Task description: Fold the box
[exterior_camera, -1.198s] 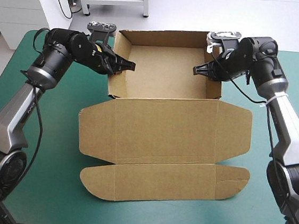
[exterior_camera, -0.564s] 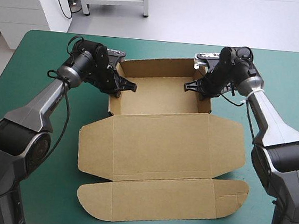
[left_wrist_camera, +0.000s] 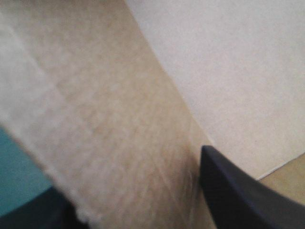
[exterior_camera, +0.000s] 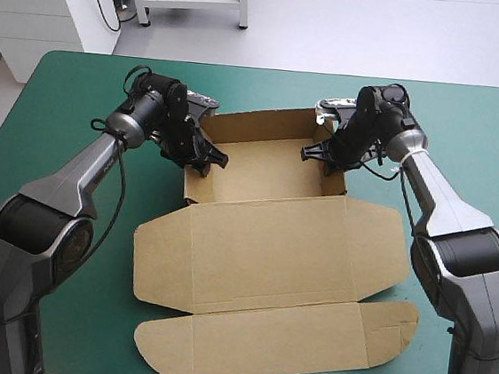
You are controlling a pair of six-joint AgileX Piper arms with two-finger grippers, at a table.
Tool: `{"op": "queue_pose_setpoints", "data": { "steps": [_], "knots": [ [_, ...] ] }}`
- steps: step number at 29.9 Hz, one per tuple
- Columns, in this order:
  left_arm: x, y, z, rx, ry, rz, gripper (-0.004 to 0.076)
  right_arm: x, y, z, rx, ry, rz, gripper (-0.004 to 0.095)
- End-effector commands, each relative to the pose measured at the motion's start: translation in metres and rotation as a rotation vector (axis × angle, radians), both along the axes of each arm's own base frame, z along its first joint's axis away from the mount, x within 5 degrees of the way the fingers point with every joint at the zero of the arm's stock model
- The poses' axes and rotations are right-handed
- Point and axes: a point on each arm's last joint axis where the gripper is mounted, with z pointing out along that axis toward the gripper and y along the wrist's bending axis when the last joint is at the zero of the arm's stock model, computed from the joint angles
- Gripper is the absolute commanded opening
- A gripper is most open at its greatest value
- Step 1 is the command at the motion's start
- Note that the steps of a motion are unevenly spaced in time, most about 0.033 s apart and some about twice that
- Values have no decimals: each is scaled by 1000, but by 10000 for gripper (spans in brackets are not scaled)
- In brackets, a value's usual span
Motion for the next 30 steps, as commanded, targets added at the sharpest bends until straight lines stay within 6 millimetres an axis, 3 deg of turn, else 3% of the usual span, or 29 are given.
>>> {"op": "queue_pose_setpoints", "data": {
  "steps": [1,4,6,11,18,21,24,30],
  "knots": [
    [-13,4,33,7,-38,3,606,-10,-1,38,32,-81,23,556],
    [-13,7,36,23,-52,9,624,-9,-2,38,20,-84,23,821],
    [-14,9,41,33,-68,12,622,-10,-3,39,14,-90,23,909],
    [-17,13,71,31,-164,20,622,-12,-6,51,0,-128,25,887],
    [-46,22,147,-71,-362,26,621,-32,-11,110,31,-286,49,880],
    [-70,30,177,-113,-435,26,601,-47,-15,135,38,-356,71,880],
    [-96,39,201,-136,-495,28,463,-57,-20,151,28,-400,81,880],
    [-139,61,212,-71,-544,-2,-12,-62,-21,157,27,-417,79,880]
  ]
}}
